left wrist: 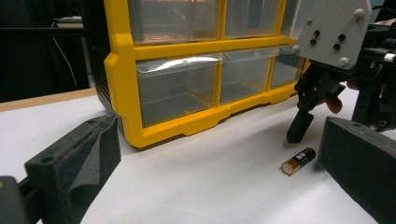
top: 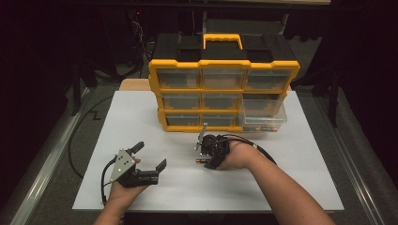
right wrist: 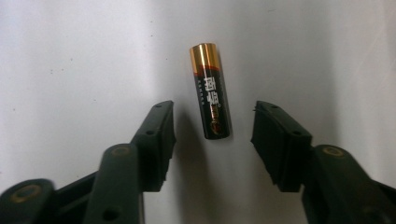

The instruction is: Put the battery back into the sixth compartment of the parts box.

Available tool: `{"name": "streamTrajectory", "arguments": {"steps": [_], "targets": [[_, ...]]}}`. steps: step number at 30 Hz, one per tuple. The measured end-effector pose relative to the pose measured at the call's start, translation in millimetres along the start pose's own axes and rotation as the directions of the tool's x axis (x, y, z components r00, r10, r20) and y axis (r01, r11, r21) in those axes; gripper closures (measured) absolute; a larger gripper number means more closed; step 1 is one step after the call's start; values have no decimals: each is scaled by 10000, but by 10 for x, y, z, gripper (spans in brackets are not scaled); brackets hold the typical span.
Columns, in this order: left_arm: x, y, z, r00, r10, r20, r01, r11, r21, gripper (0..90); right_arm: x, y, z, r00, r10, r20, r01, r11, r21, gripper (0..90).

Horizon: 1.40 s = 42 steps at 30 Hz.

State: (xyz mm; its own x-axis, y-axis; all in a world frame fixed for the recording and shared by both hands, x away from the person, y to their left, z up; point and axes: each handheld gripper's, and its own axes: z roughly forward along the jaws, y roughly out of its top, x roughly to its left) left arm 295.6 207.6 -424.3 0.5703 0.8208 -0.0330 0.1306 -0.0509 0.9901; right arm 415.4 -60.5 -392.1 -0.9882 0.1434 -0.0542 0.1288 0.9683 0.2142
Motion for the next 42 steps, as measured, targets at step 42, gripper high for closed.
{"name": "streamTrajectory", "arguments": {"steps": [42], "targets": [[0,-2,-6,10000,-40,-29,40,10000,-25,5,105,-27,-117,9987,-512,-32,513,9980,367,787]]}}
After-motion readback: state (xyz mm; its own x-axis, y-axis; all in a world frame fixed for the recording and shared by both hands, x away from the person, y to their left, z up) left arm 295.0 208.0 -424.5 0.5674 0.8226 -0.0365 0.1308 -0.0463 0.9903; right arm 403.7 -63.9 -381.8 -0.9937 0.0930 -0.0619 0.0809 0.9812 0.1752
